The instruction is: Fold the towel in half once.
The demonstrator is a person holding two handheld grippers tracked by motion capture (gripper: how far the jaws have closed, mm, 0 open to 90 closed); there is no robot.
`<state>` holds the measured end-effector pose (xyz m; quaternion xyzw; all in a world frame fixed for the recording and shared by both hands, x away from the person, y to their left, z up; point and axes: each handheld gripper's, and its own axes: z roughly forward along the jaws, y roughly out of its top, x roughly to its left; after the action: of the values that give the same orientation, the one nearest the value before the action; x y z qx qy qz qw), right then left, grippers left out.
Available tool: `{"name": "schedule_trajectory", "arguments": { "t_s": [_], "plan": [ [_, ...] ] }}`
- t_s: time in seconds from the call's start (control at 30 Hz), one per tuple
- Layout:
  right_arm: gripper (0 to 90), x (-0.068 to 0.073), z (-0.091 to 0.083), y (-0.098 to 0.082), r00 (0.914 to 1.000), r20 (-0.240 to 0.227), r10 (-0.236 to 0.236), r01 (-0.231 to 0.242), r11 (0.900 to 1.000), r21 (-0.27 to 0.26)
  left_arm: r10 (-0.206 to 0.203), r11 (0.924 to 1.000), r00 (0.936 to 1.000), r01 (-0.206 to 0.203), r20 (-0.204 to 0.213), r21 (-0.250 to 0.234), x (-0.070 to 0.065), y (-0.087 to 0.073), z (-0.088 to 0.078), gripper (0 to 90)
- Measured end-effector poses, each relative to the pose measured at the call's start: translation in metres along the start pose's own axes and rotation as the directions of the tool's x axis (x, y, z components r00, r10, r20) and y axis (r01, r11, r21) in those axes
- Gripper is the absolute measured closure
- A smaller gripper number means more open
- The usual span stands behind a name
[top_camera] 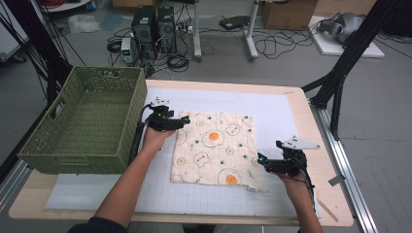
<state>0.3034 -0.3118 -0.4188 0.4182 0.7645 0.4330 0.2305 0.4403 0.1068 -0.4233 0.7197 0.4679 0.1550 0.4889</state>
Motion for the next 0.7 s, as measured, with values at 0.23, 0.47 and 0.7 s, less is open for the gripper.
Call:
{"name": "schedule_trajectory", "arguments": {
  "t_s": [0.23,0.47,0.7],
  "plan": [
    [11.5,0.0,0.001,-0.001,0.9999,-0.003,0.01,-0.01,1.0,0.01,0.034,0.9958,0.9966,-0.027,-0.075,0.087,0.013,0.002,0.025,30.0],
    [11.5,0.0,0.003,0.0,0.9998,-0.012,0.016,-0.016,1.0,0.01,0.075,0.9891,0.9911,-0.06,-0.11,0.134,0.011,-0.005,0.04,37.7],
    [11.5,-0.002,0.009,0.004,0.999,-0.028,0.034,-0.034,0.999,0.014,0.117,0.9849,0.983,-0.097,-0.141,0.144,0.009,-0.006,0.043,47.8]
  ]
}}
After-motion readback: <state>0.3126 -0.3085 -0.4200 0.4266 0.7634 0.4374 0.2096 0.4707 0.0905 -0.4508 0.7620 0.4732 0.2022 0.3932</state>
